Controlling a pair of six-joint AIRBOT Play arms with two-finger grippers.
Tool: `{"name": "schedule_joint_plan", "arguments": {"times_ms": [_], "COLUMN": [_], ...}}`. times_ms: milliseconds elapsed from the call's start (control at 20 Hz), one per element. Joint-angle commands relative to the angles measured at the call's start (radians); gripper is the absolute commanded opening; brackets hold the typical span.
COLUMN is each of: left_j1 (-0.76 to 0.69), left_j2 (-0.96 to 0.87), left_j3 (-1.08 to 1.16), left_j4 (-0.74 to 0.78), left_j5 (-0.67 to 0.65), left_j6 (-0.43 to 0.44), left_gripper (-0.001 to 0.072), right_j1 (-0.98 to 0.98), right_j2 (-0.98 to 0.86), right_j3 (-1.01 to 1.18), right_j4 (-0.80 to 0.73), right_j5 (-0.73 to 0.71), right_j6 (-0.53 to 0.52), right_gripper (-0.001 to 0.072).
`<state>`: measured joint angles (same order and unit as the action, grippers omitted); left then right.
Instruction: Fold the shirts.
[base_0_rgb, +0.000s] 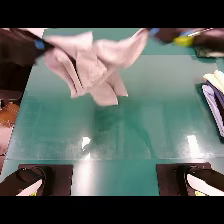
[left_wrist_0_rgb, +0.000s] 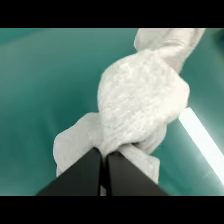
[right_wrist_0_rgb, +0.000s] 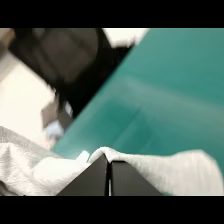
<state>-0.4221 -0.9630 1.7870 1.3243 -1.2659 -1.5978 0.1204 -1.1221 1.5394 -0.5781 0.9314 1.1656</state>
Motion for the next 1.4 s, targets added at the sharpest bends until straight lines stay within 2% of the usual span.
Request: {"name": "schedule_joint_plan", "arguments": {"times_ms": [0,100,250,350,550,750,950,1100,1200,1250,1300,1350], "left_j1": [0.001,0.001,0.001,0.001,0.001,0.001,0.001,0.001,0.001,0.001,0.001,0.001], "left_j2": [0.000,0.000,0.000,0.000,-0.008,-0.013,-0.013,-0.013,-0.013,-0.013,-0.013,-0.013], "left_j3": [0.187,0.239,0.242,0.225,0.086,-0.244,-0.653,-0.856,-0.899,-0.896,-0.889,-0.876], "left_j4": [-0.182,-0.327,-0.552,-0.568,-0.340,-0.050,0.176,0.292,0.333,0.346,0.360,0.375], "left_j5": [0.017,0.034,0.054,0.043,-0.032,-0.059,-0.029,-0.015,-0.038,-0.052,-0.066,-0.082], "left_j6": [0.001,0.007,0.070,0.089,0.077,0.009,-0.099,-0.194,-0.203,-0.202,-0.204,-0.204], "left_gripper": [0.0025,0.0025,0.0024,0.0025,0.0024,0.0025,0.0025,0.0025,0.0028,0.0238,0.0551,0.0641], "right_j1": [-0.142,-0.215,-0.335,-0.401,-0.414,-0.225,0.045,0.196,0.268,0.296,0.315,0.330], "right_j2": [0.275,0.363,0.436,0.444,0.350,0.146,-0.105,-0.292,-0.393,-0.435,-0.465,-0.491], "right_j3": [0.000,0.000,0.000,0.000,0.000,-0.001,-0.001,-0.001,-0.001,-0.001,-0.001,-0.001], "right_j4": [-0.002,-0.002,-0.001,0.002,0.003,-0.013,-0.224,-0.255,-0.254,-0.253,-0.248,-0.233], "right_j5": [0.001,0.000,0.006,0.024,0.136,0.266,0.269,0.255,0.209,0.177,0.152,0.129], "right_j6": [-0.008,-0.008,-0.006,-0.003,0.062,0.087,0.120,0.120,0.120,0.120,0.120,0.120], "right_gripper": [0.0007,0.0007,0.0007,0.0006,0.0007,0.0008,0.0009,0.0010,0.0010,0.0010,0.0010,0.0010]}}
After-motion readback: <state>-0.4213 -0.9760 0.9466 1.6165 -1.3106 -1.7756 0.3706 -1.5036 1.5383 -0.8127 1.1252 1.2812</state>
